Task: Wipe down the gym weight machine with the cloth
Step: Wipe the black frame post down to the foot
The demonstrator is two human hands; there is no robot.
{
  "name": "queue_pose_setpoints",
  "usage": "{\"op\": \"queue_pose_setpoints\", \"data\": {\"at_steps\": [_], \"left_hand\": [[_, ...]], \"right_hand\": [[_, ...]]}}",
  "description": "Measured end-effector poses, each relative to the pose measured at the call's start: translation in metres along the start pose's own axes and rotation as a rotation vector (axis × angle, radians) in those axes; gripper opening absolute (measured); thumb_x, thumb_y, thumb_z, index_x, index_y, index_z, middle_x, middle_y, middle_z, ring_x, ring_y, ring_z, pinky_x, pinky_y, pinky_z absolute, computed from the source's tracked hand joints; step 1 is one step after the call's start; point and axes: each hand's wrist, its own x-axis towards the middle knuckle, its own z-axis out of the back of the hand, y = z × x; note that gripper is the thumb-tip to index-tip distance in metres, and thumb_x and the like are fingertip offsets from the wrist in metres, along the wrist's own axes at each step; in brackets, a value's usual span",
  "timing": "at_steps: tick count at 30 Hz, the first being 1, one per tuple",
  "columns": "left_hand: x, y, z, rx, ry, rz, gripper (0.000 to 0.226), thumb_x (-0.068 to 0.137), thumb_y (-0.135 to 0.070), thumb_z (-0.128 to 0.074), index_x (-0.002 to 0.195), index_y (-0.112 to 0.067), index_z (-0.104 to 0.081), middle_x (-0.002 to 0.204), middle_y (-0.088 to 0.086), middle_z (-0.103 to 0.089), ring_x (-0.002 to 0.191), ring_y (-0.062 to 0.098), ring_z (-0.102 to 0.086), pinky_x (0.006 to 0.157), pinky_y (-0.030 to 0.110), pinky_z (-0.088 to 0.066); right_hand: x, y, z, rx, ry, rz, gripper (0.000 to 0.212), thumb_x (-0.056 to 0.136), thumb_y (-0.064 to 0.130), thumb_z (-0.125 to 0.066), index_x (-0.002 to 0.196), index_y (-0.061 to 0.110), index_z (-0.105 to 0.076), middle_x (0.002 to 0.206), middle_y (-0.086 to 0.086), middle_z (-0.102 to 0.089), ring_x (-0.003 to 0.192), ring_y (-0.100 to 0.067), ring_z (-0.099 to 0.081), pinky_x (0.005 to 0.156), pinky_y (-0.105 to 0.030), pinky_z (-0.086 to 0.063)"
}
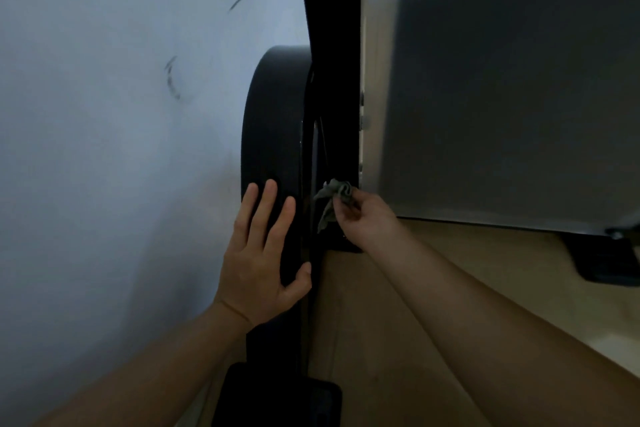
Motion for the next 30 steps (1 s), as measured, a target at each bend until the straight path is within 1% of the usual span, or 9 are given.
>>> {"op": "queue_pose_setpoints", "data": {"at_steps": [2,7,11,16,19,23,25,28,30], "left_hand": [[0.000,0.000,0.001,0.003,0.006,-0.003,0.085,0.082,-0.042,-0.062,0.152,-0.005,-0.030,0.163,0.024,-0.020,0.153,0.044,-0.013,0.124,0.049,-0.020],[0.000,0.001,0.003,0.016,0.028,-0.010,0.087,0.082,-0.041,-0.063,0.153,-0.006,-0.029,0.165,0.021,-0.017,0.154,0.043,-0.012,0.124,0.049,-0.023],[-0.001,-0.001,0.005,0.001,0.065,0.030,0.090,0.081,-0.042,-0.066,0.155,-0.009,-0.027,0.166,0.019,-0.018,0.155,0.040,-0.011,0.110,0.058,-0.043],[-0.001,-0.001,0.010,-0.001,0.085,0.012,0.089,0.082,-0.041,-0.068,0.155,-0.008,-0.029,0.167,0.017,-0.017,0.155,0.039,-0.010,0.111,0.058,-0.041],[-0.001,-0.001,0.014,-0.019,0.109,0.035,0.093,0.081,-0.041,-0.073,0.156,-0.010,-0.029,0.168,0.014,-0.014,0.156,0.036,-0.009,0.106,0.057,-0.047],[0.000,-0.002,0.016,-0.018,0.105,0.028,0.091,0.079,-0.040,-0.077,0.153,-0.007,-0.036,0.167,0.015,-0.019,0.155,0.037,-0.012,0.109,0.055,-0.045],[0.000,-0.002,0.017,-0.017,0.099,0.023,0.090,0.079,-0.041,-0.076,0.153,-0.007,-0.037,0.166,0.016,-0.021,0.155,0.037,-0.013,0.109,0.054,-0.046],[0.000,-0.002,0.018,-0.023,0.103,0.027,0.088,0.082,-0.047,-0.071,0.154,-0.009,-0.035,0.167,0.014,-0.020,0.155,0.035,-0.013,0.104,0.048,-0.050],[0.000,0.000,0.021,-0.024,0.119,0.026,0.088,0.085,-0.052,-0.067,0.155,-0.011,-0.033,0.168,0.012,-0.017,0.156,0.033,-0.011,0.103,0.046,-0.050]], "right_hand": [[-0.014,0.004,-0.010,-0.008,0.027,0.014,0.021,0.096,0.002,-0.061,0.117,-0.003,-0.061,0.105,-0.019,-0.064,0.091,-0.027,-0.063,0.068,-0.033,-0.056],[-0.057,0.010,-0.040,-0.007,0.137,0.043,0.028,0.096,0.001,-0.060,0.123,-0.004,-0.060,0.103,-0.020,-0.064,0.089,-0.028,-0.064,0.066,-0.033,-0.057],[-0.098,0.015,-0.068,-0.041,0.267,0.104,0.017,0.096,0.001,-0.060,0.112,-0.004,-0.063,0.095,-0.020,-0.067,0.087,-0.027,-0.065,0.068,-0.034,-0.058],[-0.145,0.026,-0.100,-0.188,0.462,0.250,0.007,0.094,0.002,-0.062,0.099,-0.002,-0.066,0.082,-0.017,-0.073,0.082,-0.024,-0.071,0.072,-0.032,-0.063],[-0.157,0.036,-0.107,-0.473,0.562,0.475,0.005,0.095,0.004,-0.062,0.098,0.005,-0.066,0.092,-0.014,-0.073,0.081,-0.020,-0.073,0.070,-0.028,-0.061],[-0.145,0.033,-0.094,-0.894,0.483,0.885,0.014,0.092,0.004,-0.067,0.088,0.017,-0.066,0.094,-0.007,-0.070,0.086,-0.020,-0.071,0.074,-0.032,-0.057],[-0.133,0.023,-0.083,-1.094,0.445,1.077,0.015,0.091,0.007,-0.069,0.091,0.021,-0.066,0.095,-0.002,-0.068,0.089,-0.016,-0.069,0.076,-0.029,-0.057],[-0.121,0.011,-0.067,-1.368,0.406,1.349,0.012,0.089,0.009,-0.070,0.094,0.018,-0.063,0.102,0.004,-0.058,0.093,-0.005,-0.060,0.083,-0.017,-0.050],[-0.114,0.006,-0.060,-1.447,0.437,1.409,0.011,0.089,0.005,-0.069,0.089,0.014,-0.062,0.095,0.009,-0.054,0.086,0.001,-0.056,0.077,-0.009,-0.044]]}}
